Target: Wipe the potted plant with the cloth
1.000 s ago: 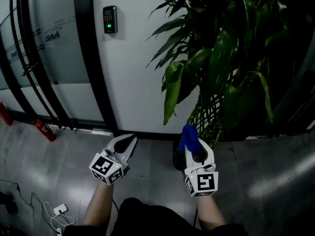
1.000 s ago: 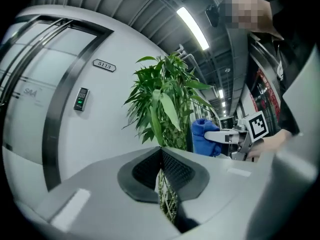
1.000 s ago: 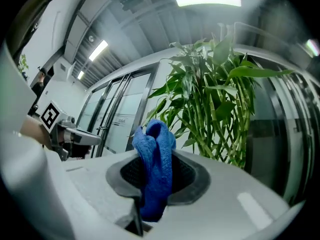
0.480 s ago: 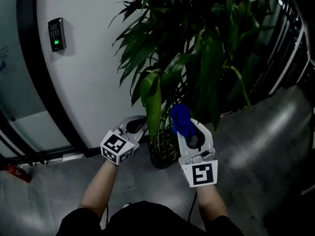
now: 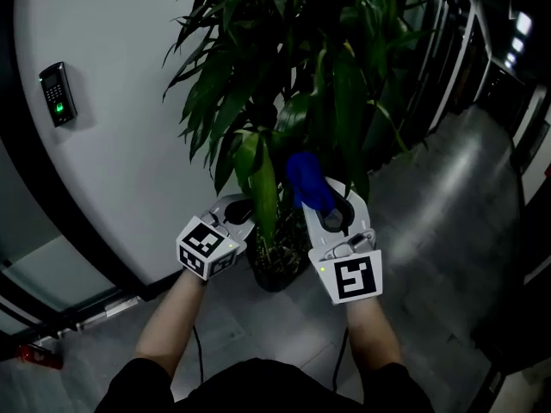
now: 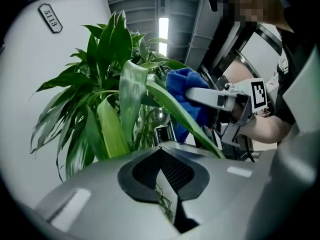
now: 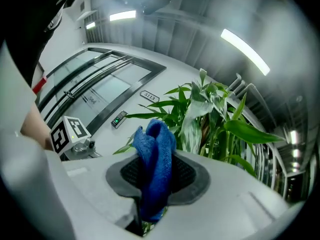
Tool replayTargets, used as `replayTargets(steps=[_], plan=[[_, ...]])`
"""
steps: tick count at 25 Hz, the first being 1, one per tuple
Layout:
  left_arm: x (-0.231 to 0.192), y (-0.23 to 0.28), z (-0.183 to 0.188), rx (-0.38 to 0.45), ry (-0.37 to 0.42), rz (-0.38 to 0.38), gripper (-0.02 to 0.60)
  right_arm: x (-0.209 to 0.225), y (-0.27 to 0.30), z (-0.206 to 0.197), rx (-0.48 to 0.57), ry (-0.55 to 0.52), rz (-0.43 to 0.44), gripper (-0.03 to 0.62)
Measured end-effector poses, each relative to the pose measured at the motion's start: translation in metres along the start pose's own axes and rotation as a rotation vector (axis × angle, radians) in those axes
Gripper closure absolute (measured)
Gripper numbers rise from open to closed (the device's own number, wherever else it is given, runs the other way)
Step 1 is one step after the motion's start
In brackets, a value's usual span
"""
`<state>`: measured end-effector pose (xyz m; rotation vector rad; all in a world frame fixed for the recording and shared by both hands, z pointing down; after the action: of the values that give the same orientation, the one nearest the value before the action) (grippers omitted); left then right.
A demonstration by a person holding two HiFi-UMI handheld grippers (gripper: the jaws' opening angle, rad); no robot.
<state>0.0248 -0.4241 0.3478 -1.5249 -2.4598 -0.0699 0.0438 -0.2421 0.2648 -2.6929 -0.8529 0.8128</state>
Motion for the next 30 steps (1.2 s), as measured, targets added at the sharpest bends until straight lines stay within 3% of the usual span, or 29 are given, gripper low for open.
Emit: replayTargets(steps=[4,8,16,19,26,30], plan=[[0.000,0.009,0.010,0.003,0.016,-0.001,0.575,0.000,0.003,0.029,0.030,-0.120,0.033,0.503],[0.001,0.009,0.020,0.026,0.007,0.017,0.575,-0.013,0.016,0.048,-0.009,-0.259,0.088,0.503],[0.013,0.001,0.037,0.089,-0.041,0.002,0.575,-0.029,0.041,0.032,-0.104,-0.399,0.196,0.503],[0.016,0.000,0.039,0.080,-0.006,0.005,0.575,-0.038,0.036,0.021,-0.121,-0.454,0.219,0.503],[0.026,0.000,0.037,-0.032,0.132,0.003,0.575,-0.056,0.021,0.008,-0.173,-0.627,0.269,0.503],[0.031,0.001,0.034,-0.056,0.164,0.009,0.575,-0.060,0.013,0.001,-0.180,-0.702,0.283,0.503]])
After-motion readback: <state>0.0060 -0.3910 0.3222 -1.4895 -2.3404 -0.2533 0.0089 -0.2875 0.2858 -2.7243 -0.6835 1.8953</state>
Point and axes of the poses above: the fingertips, and each gripper's own axes: y forward along the fingers, x to its right, z out of its top, the point moved 8 cm from there along -y, backward along the fingers, and after that the axes turned 4 degrees about -z, right-handed, at the moved point
